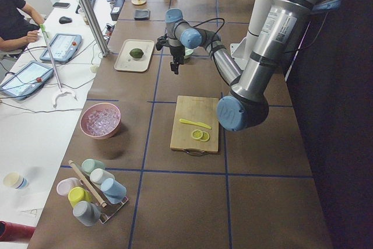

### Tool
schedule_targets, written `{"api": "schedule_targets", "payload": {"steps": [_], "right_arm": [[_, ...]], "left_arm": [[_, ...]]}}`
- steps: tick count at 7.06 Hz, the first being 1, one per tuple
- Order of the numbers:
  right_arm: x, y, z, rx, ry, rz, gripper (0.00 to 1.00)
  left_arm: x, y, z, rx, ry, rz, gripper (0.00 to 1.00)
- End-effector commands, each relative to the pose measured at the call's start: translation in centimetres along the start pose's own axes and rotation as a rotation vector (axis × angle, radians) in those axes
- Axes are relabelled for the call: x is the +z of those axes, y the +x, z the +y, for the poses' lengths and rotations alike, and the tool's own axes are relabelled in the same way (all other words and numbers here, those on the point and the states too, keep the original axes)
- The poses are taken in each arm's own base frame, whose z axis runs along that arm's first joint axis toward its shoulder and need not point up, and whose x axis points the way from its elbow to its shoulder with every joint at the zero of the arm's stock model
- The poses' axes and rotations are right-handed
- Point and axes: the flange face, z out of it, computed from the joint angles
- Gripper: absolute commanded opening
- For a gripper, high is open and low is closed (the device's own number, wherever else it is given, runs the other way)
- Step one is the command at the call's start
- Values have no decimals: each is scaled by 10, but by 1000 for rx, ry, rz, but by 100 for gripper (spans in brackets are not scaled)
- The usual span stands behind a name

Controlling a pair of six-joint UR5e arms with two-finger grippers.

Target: Place spoon in bowl

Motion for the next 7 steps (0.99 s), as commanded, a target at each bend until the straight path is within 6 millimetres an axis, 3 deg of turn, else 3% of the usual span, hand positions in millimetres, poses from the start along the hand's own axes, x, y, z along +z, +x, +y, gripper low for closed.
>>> {"api": "schedule_targets", "payload": {"steps": [1,2,3,4,5,6,7], "right_arm": [[-6,90,-1,-98,-12,32,100],[-20,120,-1,-124,-50,50,100],[-40,135,-4,-144,-71,55,100],[-47,143,-6,-158,-99,55,100],[-51,147,-5,-139,-109,53,100],[-47,149,0,-125,-113,38,100],[-42,156,7,-103,-126,44,100]], "left_arm": [[-38,-173,51,52,1,-3,84],[-39,-241,70,10,-22,-24,100],[-37,-302,95,7,-39,-8,100],[-39,-349,110,-39,-29,30,100],[-34,-377,120,-107,-40,38,100],[-36,-386,124,-174,-75,47,100],[-52,-398,131,-250,-73,55,100]]}}
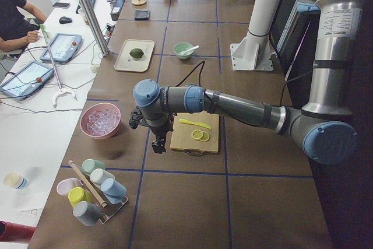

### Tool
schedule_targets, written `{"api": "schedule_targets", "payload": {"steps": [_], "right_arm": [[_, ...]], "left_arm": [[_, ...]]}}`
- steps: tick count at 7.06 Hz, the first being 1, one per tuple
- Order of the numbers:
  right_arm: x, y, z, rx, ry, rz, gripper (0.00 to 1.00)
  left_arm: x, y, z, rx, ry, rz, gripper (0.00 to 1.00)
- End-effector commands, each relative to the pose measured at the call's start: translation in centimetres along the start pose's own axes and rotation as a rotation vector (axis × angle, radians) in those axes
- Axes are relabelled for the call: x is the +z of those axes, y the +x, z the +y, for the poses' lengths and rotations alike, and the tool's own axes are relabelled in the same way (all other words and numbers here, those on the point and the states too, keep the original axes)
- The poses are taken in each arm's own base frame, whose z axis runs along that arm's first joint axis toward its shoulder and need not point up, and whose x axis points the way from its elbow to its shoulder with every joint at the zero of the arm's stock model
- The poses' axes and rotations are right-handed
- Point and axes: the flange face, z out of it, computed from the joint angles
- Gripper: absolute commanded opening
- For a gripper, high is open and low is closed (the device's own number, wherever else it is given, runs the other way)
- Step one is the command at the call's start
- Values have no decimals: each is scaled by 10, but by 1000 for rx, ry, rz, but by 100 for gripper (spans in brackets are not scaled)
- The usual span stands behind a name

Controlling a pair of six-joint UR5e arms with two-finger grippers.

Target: Place spoon in bowl

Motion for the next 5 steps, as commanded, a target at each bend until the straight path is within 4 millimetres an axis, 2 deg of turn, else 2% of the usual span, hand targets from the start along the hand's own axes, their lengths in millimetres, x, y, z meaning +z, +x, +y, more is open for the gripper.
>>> {"api": "schedule_targets", "payload": {"steps": [1,2,3,5], "right_arm": [[10,9,12,31,-22,-9,100],[13,12,16,34,-28,-4,100],[16,13,17,34,-34,-2,100],[20,17,22,27,-41,-3,100]], "left_arm": [[-14,-19,13,-123,-5,14,100],[-11,-22,13,-245,-8,7,100],[4,-34,28,-175,2,3,100],[3,-34,26,-116,47,-10,100]]}}
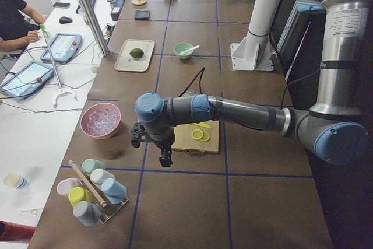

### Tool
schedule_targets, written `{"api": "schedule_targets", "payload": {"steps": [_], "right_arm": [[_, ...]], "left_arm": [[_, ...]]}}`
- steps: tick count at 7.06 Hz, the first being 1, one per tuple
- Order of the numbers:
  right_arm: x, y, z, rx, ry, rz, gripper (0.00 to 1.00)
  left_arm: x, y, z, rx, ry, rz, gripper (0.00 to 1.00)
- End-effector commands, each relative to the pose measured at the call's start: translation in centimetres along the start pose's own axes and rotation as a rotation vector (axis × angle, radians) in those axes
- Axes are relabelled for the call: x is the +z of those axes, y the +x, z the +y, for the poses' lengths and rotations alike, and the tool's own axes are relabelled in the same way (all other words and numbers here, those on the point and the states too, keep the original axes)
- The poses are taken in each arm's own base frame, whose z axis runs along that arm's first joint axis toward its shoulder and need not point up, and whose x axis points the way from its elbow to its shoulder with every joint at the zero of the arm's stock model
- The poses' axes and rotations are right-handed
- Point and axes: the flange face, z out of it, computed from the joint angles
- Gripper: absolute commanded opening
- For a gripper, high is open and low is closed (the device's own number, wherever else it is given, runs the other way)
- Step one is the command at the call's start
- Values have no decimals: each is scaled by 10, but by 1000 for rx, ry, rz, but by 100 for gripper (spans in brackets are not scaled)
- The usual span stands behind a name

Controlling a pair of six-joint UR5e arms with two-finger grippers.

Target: Place spoon in bowl

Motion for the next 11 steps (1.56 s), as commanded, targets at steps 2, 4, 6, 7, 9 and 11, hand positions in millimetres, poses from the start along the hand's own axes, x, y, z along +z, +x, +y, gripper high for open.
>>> {"api": "schedule_targets", "payload": {"steps": [2,4,6,7,9,11], "right_arm": [[3,2,2,13,-5,0,100],[3,2,3,14,-6,-4,100],[-2,-3,2,5,5,-2,100],[-1,-2,2,6,4,-2,100],[-1,-2,2,6,4,-1,100],[-1,-2,2,5,3,-1,100]], "left_arm": [[-1,2,1,34,23,-4,100],[0,2,1,27,16,-3,100],[1,2,1,26,12,-4,100],[-1,6,1,32,14,-6,100],[4,3,18,25,7,-4,100],[7,1,28,17,0,-3,100]]}}
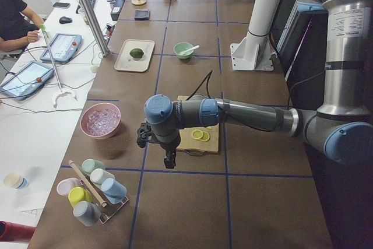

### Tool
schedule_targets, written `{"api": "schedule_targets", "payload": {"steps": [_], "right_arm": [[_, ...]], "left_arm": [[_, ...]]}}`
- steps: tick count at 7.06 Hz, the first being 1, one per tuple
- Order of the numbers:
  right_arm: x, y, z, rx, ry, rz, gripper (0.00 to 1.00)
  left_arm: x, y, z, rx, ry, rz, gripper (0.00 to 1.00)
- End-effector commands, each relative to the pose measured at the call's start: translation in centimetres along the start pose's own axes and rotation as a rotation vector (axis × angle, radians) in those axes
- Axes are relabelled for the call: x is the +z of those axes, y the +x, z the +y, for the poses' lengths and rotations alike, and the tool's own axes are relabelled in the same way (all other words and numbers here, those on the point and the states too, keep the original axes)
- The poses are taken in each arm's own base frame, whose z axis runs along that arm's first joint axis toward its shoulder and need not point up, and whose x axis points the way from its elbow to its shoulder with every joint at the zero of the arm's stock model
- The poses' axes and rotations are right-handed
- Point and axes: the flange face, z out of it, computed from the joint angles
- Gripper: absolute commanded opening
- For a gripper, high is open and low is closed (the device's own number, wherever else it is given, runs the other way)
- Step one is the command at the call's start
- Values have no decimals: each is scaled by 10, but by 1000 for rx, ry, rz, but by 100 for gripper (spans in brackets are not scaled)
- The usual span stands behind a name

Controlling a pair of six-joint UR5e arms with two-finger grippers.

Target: Place spoon in bowl

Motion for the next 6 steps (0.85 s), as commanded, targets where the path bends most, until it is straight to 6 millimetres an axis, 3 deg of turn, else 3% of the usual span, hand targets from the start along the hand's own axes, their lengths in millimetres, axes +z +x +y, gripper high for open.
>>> {"api": "schedule_targets", "payload": {"steps": [1,6], "right_arm": [[0,0,0,0,1,0,100],[1,1,1,2,-2,0,100]], "left_arm": [[3,-2,8,-6,-6,-1,100],[13,-8,23,-23,-26,5,100]]}}
